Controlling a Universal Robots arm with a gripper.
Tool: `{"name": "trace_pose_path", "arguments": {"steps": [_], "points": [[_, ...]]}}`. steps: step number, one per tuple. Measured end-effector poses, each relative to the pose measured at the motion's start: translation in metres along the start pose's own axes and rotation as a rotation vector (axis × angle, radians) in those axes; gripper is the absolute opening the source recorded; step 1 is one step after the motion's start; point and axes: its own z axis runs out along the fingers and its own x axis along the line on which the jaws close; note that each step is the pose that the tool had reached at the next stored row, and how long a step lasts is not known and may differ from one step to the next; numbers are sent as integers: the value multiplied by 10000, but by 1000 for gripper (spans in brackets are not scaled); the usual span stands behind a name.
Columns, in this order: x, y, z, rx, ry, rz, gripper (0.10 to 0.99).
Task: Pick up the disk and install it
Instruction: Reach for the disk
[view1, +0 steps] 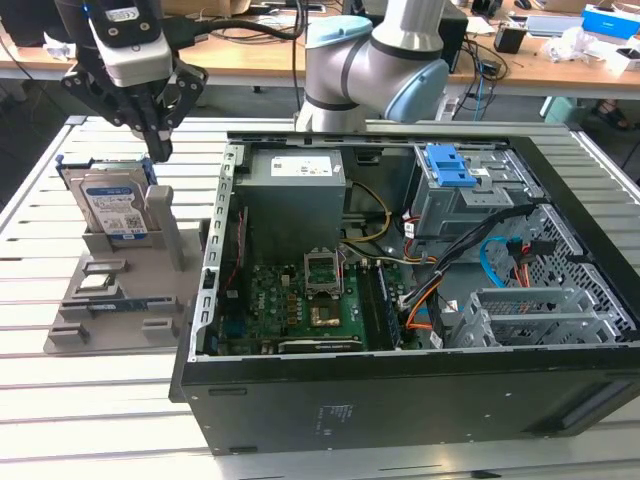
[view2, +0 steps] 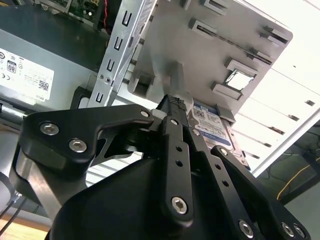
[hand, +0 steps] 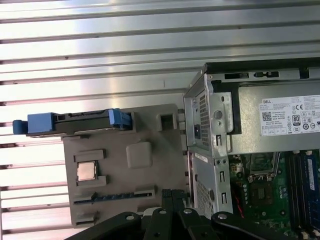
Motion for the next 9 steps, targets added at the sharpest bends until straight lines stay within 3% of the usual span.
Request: {"name": "trace_pose_path", "arguments": {"steps": [9], "points": [[94,-7,-2,-1,0,0,106]]}}
